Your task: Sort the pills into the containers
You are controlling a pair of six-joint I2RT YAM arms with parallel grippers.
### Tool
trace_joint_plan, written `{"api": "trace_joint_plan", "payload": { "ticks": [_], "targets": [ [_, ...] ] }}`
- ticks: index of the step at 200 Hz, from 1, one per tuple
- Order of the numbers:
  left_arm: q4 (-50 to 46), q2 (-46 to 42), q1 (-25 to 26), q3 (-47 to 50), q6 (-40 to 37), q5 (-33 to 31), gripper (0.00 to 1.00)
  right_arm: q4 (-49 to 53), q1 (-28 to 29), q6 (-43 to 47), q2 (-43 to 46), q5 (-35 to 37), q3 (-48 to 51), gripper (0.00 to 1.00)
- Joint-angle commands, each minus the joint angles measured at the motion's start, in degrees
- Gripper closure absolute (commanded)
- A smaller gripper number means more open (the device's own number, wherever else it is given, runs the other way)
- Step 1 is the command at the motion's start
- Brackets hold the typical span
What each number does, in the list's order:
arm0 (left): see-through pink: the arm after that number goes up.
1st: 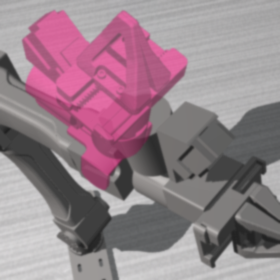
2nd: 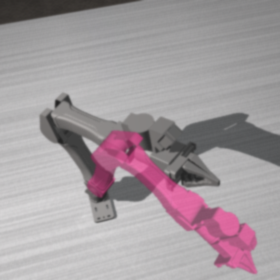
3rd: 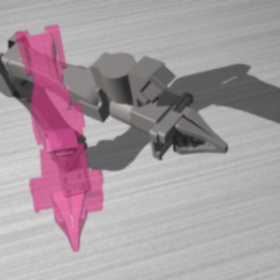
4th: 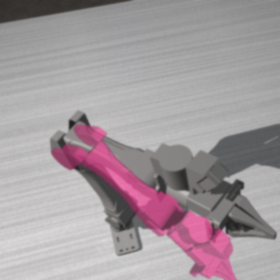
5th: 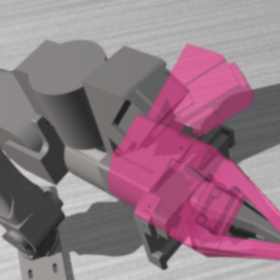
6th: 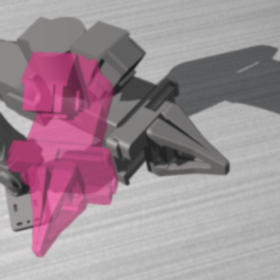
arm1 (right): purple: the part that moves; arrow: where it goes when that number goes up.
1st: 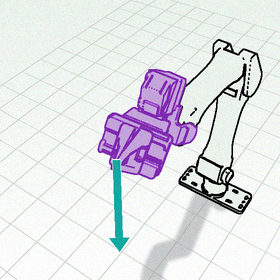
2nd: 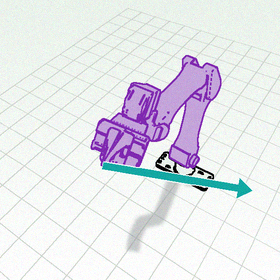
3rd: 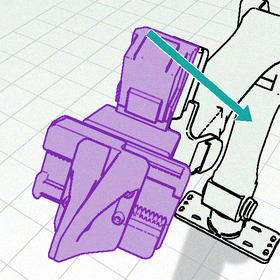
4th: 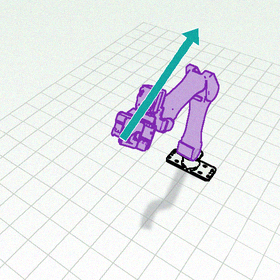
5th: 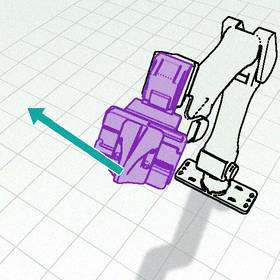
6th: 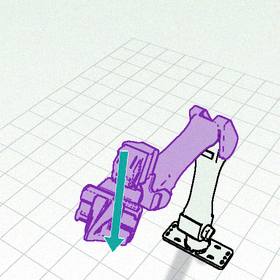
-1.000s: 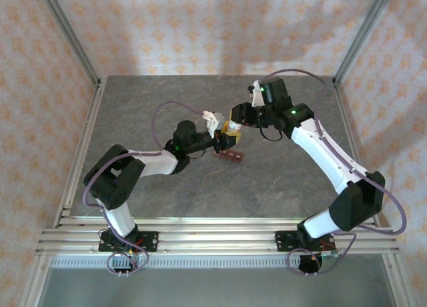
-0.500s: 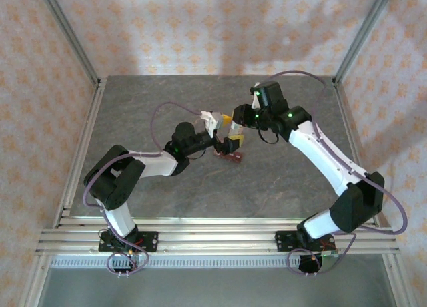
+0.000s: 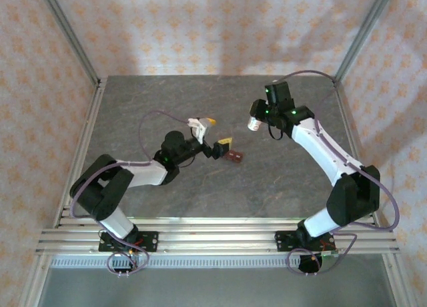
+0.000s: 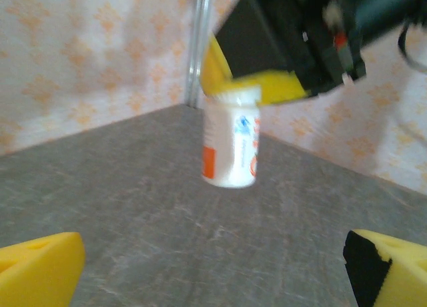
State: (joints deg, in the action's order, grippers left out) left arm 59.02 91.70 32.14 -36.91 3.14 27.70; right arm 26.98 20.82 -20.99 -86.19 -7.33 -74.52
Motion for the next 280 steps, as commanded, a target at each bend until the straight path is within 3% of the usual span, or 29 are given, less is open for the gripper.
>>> {"api": "trace_joint_plan", "payload": {
  "ticks": [1, 48, 71, 110, 173, 203, 243, 280],
  "targets": [
    [-11.9, -4.5, -1.0, -1.8, -3.5, -5.3, 0.0, -7.0, -2.0, 0.3, 0.5, 7.2, 3.8, 0.77],
    [-36.1, -7.3, -1.4, -10.1, -6.8, -11.7, 0.0, -18.9, -3.3, 1.1, -1.7, 12.7, 10.8, 0.77],
    [-35.9, -7.8, -1.4, -9.7, -8.8, -14.3, 0.0, -23.3, -3.4, 1.1, -3.7, 13.7, 12.5, 0.77],
    [-31.3, -9.0, -1.5, -7.2, -8.8, -24.8, 0.0, -26.4, -3.4, 0.4, -7.5, 14.7, 13.7, 0.77],
    [-47.8, -6.9, -1.9, -16.7, -7.4, -30.3, 0.0, -29.2, -3.4, -0.8, -11.7, 14.5, 16.4, 0.74],
    [-46.9, -6.4, -1.9, -17.1, -3.5, -35.8, 0.0, -30.0, -3.4, -1.2, -12.8, 14.7, 17.9, 0.66],
    [-43.0, -7.1, -1.8, -15.3, 1.5, -39.3, 0.0, -30.0, -3.4, -2.0, -12.9, 14.9, 19.0, 0.45],
    [-41.6, -7.6, -2.0, -13.5, -0.7, -32.6, 0.0, -28.0, -3.4, -1.2, -10.7, 13.9, 17.3, 0.3]
  ]
}}
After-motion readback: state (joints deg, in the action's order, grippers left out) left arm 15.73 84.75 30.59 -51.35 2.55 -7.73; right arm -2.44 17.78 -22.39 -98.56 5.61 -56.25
